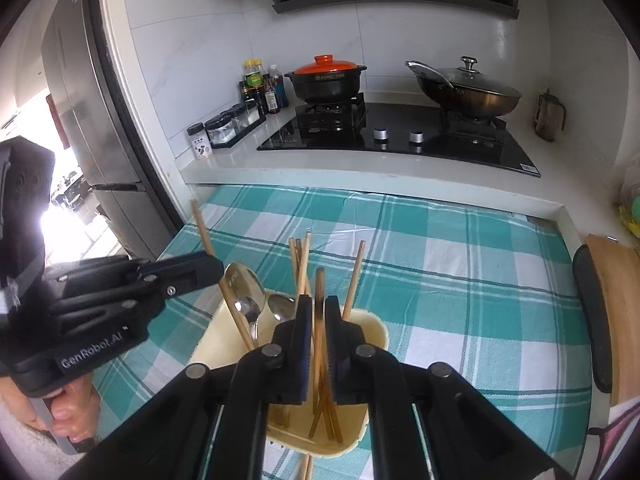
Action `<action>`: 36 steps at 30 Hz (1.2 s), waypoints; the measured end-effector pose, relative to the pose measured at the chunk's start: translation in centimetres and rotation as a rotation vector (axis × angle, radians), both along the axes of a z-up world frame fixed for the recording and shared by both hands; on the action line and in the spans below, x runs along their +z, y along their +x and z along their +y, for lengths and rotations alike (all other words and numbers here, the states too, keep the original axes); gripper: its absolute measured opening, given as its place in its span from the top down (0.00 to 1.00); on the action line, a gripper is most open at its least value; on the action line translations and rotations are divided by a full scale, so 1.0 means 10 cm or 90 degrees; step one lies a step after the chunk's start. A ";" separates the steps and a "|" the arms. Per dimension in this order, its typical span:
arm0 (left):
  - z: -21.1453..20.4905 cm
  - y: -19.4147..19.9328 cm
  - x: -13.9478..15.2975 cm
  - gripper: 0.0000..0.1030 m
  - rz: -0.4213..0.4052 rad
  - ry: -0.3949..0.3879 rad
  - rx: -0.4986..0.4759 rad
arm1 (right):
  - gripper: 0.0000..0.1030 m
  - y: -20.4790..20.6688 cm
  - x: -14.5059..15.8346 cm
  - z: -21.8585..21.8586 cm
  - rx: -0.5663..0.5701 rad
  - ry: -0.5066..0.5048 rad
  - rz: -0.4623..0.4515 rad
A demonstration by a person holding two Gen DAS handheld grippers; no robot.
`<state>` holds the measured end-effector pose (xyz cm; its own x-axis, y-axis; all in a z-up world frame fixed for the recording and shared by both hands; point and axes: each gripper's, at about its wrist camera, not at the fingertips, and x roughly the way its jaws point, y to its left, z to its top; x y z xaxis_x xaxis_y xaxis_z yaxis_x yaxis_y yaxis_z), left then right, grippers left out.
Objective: Organize utensils
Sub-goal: 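Open both tools to drop the chopsticks into the holder, then move both tools toward the last two chopsticks on the cloth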
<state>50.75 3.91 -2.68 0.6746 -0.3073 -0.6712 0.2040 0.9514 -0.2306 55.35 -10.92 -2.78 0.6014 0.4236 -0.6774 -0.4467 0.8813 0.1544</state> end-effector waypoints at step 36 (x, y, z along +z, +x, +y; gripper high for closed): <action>-0.41 -2.53 -1.43 0.15 0.127 0.041 0.042 | 0.50 -2.69 -1.90 -1.34 -0.154 -0.101 0.059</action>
<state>25.49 -0.17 -16.97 0.5438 -0.2195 -0.8100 0.0975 0.9752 -0.1988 28.46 -24.32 -21.77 0.6049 0.1608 -0.7799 -0.2120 0.9766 0.0369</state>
